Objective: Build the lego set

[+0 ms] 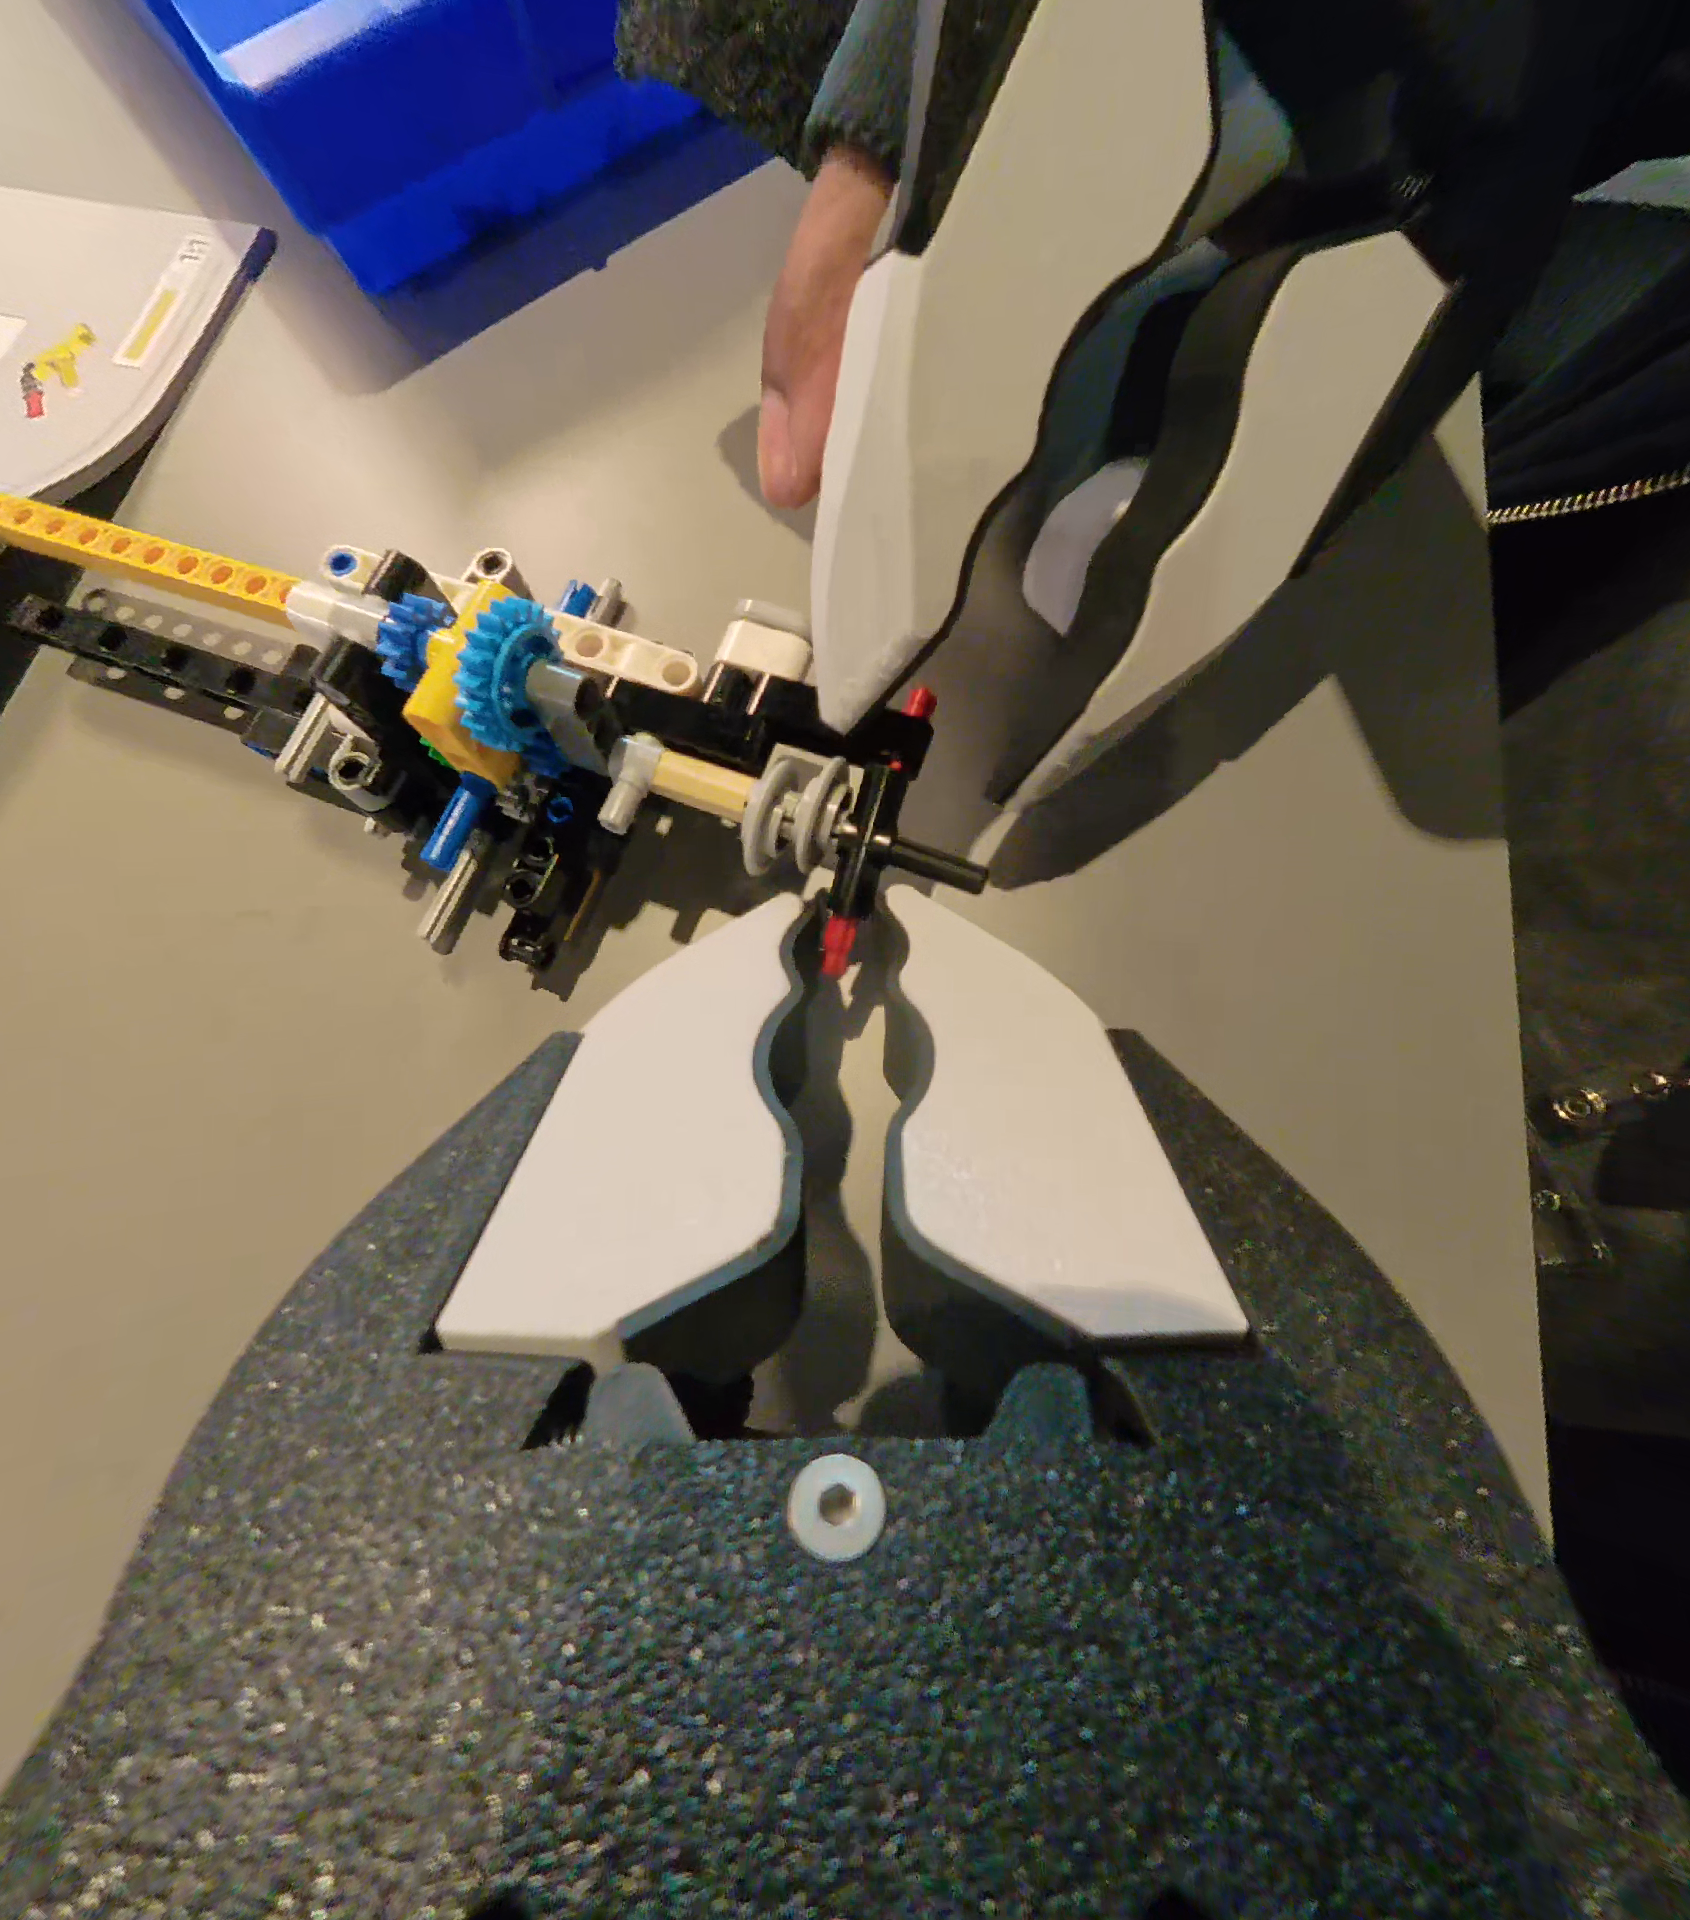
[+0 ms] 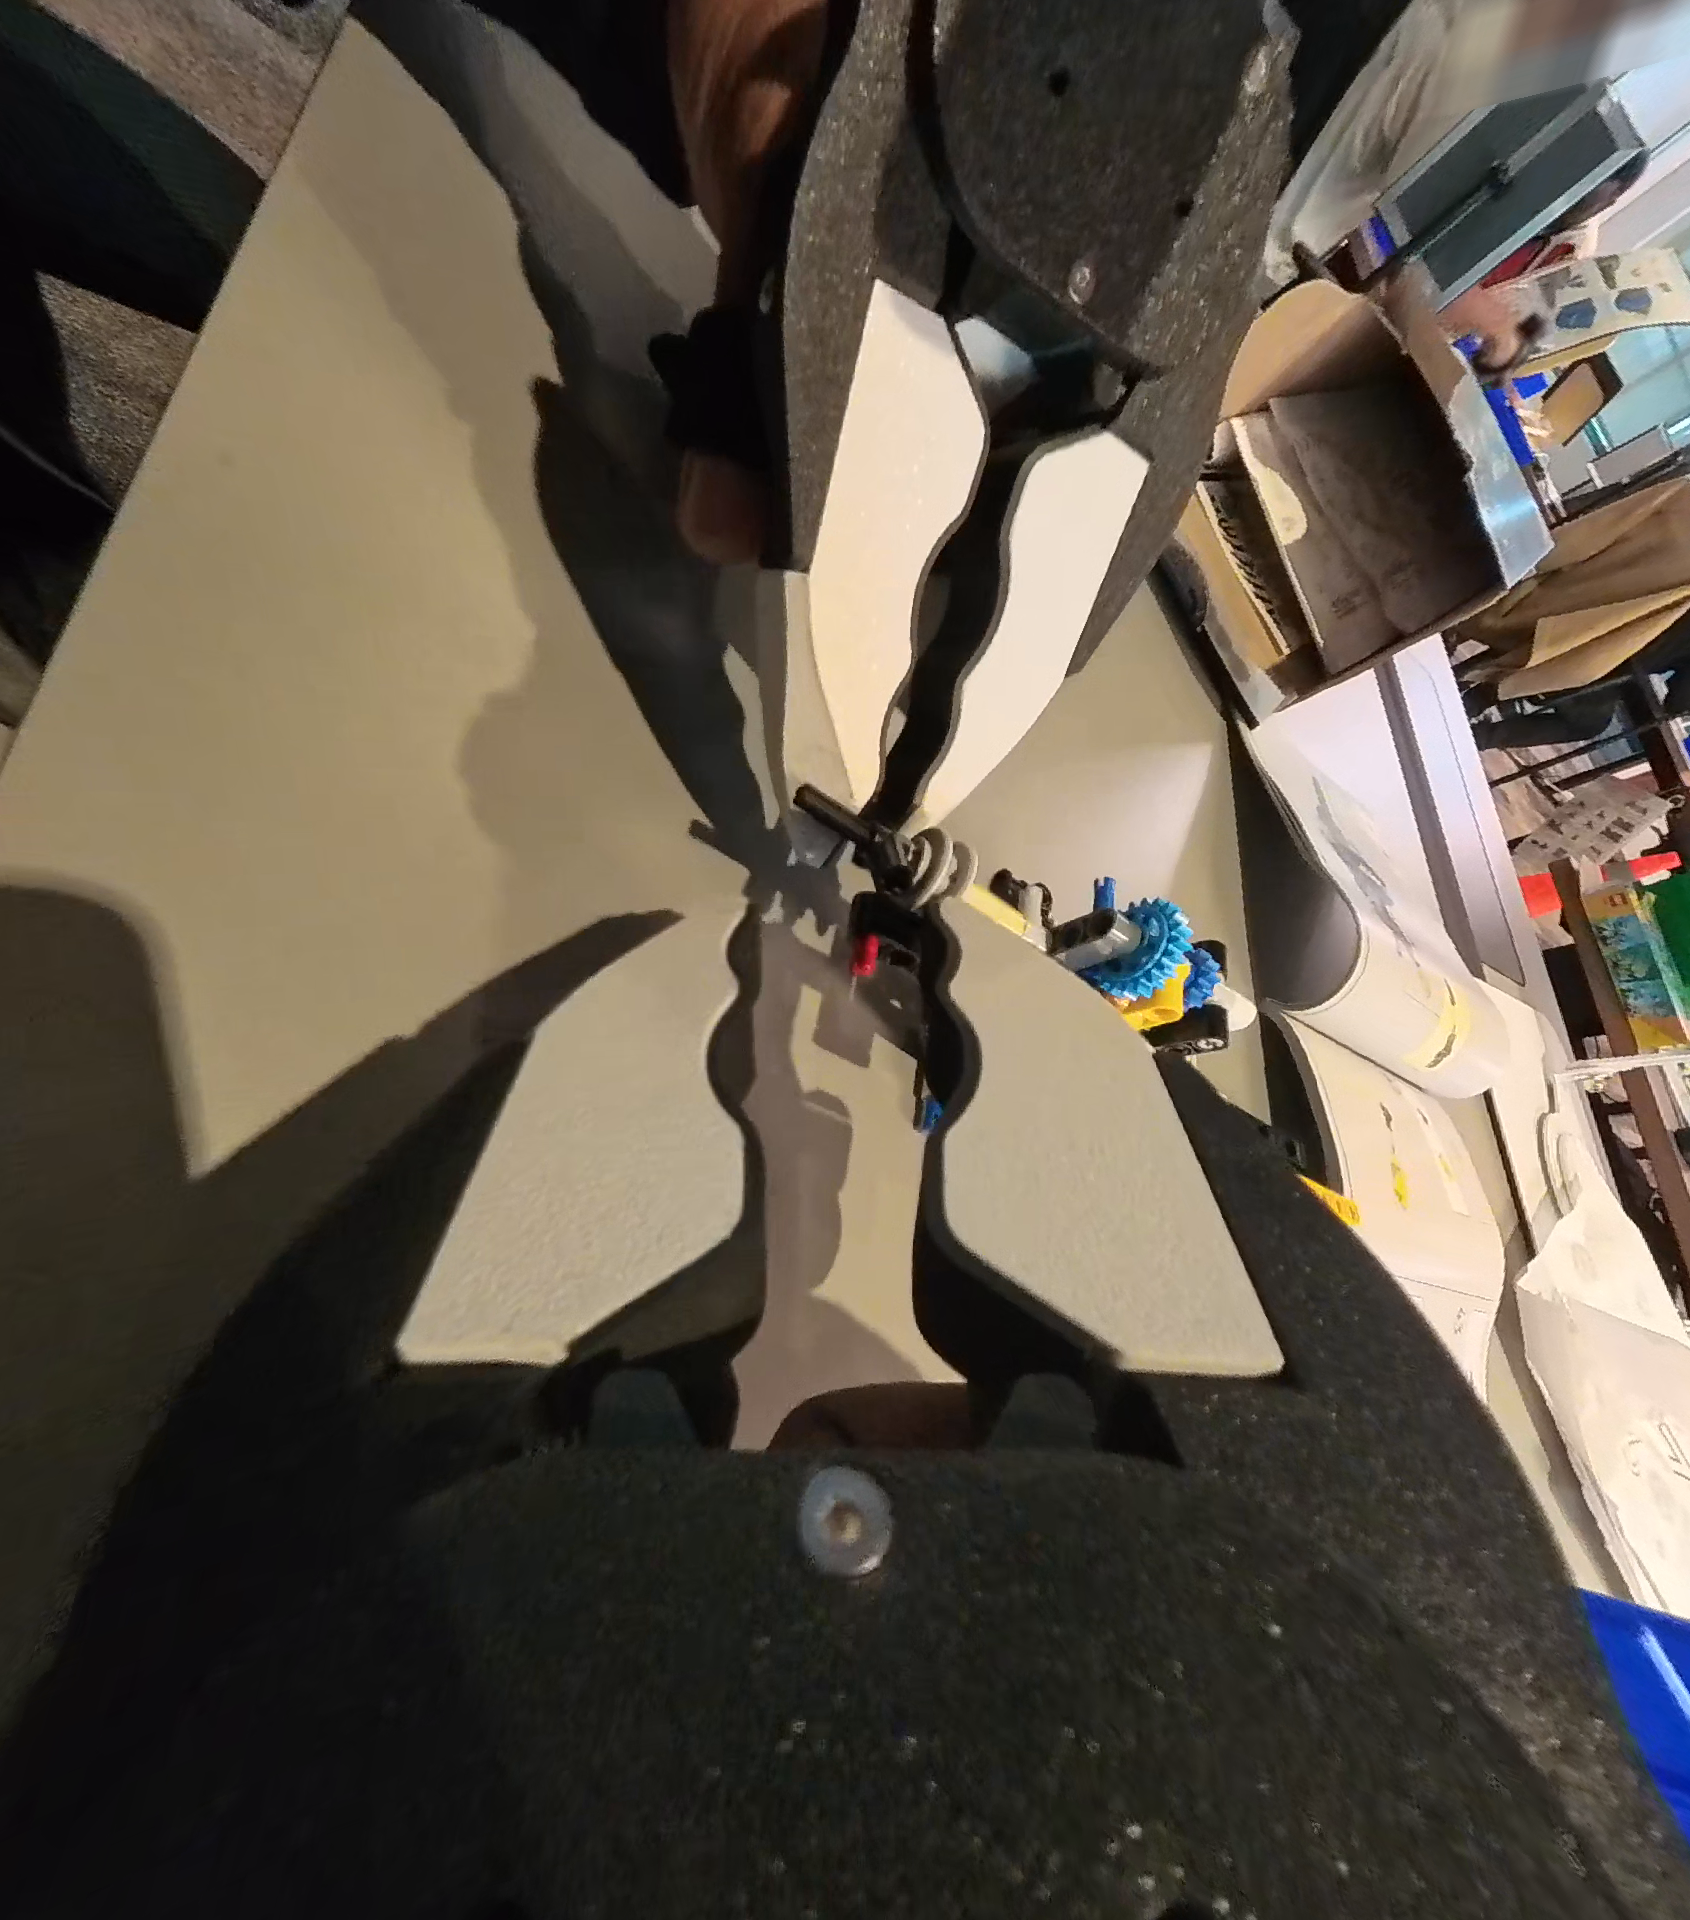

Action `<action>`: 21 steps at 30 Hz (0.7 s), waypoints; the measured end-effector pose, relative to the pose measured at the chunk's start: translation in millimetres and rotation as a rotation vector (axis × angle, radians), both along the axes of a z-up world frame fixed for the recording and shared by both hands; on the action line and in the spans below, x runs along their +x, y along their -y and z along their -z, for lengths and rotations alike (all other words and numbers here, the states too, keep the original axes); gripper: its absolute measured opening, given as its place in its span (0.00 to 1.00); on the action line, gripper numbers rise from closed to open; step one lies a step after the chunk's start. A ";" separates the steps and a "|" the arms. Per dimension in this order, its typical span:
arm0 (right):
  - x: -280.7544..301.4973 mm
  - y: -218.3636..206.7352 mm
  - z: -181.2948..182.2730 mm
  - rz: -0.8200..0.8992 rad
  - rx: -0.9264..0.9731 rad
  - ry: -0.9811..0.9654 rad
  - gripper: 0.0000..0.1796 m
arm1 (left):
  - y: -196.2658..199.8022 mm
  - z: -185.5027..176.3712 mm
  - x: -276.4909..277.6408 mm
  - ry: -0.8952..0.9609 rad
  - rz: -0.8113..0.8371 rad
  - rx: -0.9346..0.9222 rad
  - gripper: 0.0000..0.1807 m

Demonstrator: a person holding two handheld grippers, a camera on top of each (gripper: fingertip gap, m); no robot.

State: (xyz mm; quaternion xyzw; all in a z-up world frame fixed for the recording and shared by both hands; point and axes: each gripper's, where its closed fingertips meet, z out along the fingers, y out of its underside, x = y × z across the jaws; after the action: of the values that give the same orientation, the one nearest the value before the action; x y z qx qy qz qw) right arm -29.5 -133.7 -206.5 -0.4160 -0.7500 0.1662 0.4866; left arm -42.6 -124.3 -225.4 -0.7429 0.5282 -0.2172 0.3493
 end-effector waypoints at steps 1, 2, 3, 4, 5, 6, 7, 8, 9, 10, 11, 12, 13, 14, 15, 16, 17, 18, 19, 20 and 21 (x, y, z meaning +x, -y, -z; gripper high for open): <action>0.0 -0.8 -0.6 0.004 0.003 -0.004 0.15 | 0.2 -0.1 -0.4 -0.004 -0.001 0.001 0.05; 0.0 -1.9 -1.4 0.010 0.008 -0.011 0.13 | 0.6 -0.2 -0.6 -0.007 0.000 -0.001 0.05; -0.1 -3.3 -2.6 0.016 0.016 -0.019 0.11 | 1.2 -0.3 -0.7 -0.008 0.002 -0.001 0.05; -0.1 -4.7 -3.5 0.023 0.024 -0.025 0.09 | 1.3 -0.5 -0.9 -0.010 0.003 0.002 0.05; -0.3 -5.5 -4.0 0.028 0.032 -0.030 0.07 | 1.5 -0.4 -1.5 -0.015 0.005 0.005 0.05; -0.5 -5.5 -3.8 0.027 0.036 -0.031 0.07 | 1.3 -0.2 -2.2 -0.022 0.006 0.010 0.05; -0.8 -5.3 -3.5 0.026 0.039 -0.032 0.07 | 1.3 -0.1 -2.9 -0.032 0.006 0.015 0.05; -1.2 -5.1 -3.2 0.026 0.042 -0.032 0.07 | 1.1 -0.2 -3.6 -0.043 0.007 0.022 0.05; -1.4 -5.0 -3.0 0.025 0.048 -0.032 0.07 | 1.1 -0.1 -4.3 -0.055 0.008 0.030 0.05; -1.8 -4.9 -2.8 0.024 0.051 -0.032 0.07 | 0.9 -0.1 -5.0 -0.068 0.009 0.037 0.05; -2.1 -4.8 -2.7 0.024 0.052 -0.033 0.08 | 0.9 0.1 -5.5 -0.080 0.009 0.044 0.05; -2.4 -4.8 -2.7 0.024 0.051 -0.034 0.08 | 0.8 0.1 -6.0 -0.093 0.010 0.052 0.05; -2.7 -4.8 -2.7 0.024 0.051 -0.035 0.08 | 0.8 -0.1 -6.5 -0.106 0.010 0.061 0.05; -2.8 -4.8 -2.6 0.025 0.050 -0.036 0.08 | 0.6 -0.4 -7.0 -0.119 0.009 0.071 0.05; -2.9 -4.8 -2.8 0.026 0.050 -0.038 0.08 | 0.4 -0.8 -7.5 -0.131 0.008 0.079 0.05; -3.1 -4.8 -2.9 0.027 0.050 -0.040 0.07 | 0.4 -1.4 -8.0 -0.143 0.007 0.088 0.05; -3.4 -4.9 -2.9 0.028 0.049 -0.042 0.08 | 0.4 -1.9 -8.5 -0.155 0.007 0.097 0.05; -3.5 -4.8 -3.1 0.028 0.048 -0.044 0.07 | 0.3 -2.2 -8.8 -0.167 0.008 0.105 0.05; -3.6 -4.9 -3.0 0.029 0.048 -0.044 0.07 | 0.3 -2.3 -9.1 -0.179 0.008 0.112 0.05; -3.8 -4.9 -2.9 0.029 0.048 -0.045 0.07 | 0.2 -2.4 -9.3 -0.192 0.008 0.120 0.05; -3.9 -4.8 -2.9 0.028 0.048 -0.045 0.07 | 0.2 -2.7 -9.6 -0.203 0.009 0.129 0.05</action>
State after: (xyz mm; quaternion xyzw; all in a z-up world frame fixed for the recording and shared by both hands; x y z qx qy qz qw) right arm -33.4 -128.9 -203.6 -0.4110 -0.7366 0.1509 0.5155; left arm -52.2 -124.5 -222.8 -0.7346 0.5772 -0.1079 0.3400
